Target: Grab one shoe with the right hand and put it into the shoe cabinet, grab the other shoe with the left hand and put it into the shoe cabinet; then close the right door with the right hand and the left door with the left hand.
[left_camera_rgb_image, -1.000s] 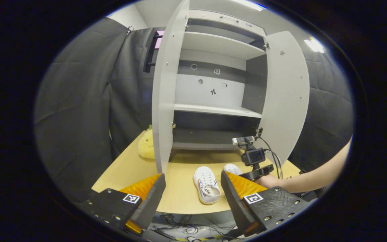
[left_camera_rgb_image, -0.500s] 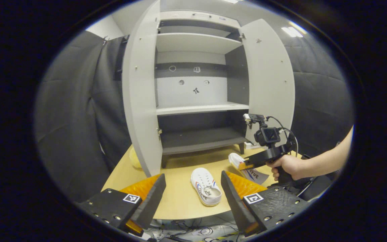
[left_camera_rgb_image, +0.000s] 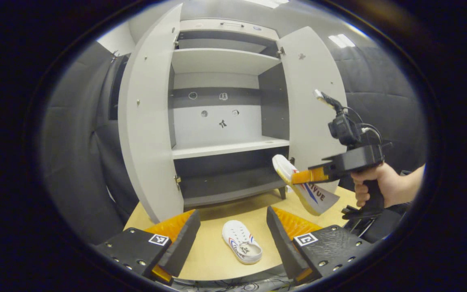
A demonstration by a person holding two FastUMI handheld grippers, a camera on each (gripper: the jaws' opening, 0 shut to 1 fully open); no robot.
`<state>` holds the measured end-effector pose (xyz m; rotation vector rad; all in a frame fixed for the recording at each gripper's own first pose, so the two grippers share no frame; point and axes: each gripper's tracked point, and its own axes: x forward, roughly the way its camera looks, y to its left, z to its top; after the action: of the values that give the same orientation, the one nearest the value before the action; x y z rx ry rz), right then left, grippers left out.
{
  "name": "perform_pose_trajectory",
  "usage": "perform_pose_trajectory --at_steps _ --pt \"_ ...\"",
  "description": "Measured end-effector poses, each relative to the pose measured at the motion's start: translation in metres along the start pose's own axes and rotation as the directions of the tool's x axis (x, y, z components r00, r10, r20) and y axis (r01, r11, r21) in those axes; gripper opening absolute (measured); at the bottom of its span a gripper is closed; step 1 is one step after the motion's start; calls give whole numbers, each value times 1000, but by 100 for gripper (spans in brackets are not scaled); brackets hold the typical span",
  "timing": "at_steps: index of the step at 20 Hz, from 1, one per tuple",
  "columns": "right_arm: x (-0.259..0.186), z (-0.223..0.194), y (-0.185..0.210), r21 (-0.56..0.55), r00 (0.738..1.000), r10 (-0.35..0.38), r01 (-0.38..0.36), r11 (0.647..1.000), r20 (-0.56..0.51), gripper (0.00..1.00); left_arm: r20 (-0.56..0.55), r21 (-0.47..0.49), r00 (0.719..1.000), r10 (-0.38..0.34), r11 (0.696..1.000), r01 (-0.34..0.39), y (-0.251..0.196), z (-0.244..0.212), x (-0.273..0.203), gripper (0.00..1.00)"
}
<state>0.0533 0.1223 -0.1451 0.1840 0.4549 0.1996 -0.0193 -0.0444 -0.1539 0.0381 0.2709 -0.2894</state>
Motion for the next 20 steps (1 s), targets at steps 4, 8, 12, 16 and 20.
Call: perform_pose_trajectory --at_steps 4,8,12,16,20 --pt "-10 68 17 -79 994 15 -7 997 112 1 8 -16 1000 19 1000 -19 5 3 -2 95" --pt "-10 130 35 -110 980 51 -30 993 194 1 52 -64 998 32 998 -28 20 31 -13 93" --pt "5 185 39 -142 964 55 -18 990 262 0 101 -83 993 56 995 -48 28 60 -9 92" --pt "34 230 37 -131 952 66 -27 991 300 1 131 -90 985 112 991 -101 33 81 0 95" --pt "74 257 35 -142 947 73 -30 989 313 0 174 -92 968 183 981 -169 37 114 12 98"
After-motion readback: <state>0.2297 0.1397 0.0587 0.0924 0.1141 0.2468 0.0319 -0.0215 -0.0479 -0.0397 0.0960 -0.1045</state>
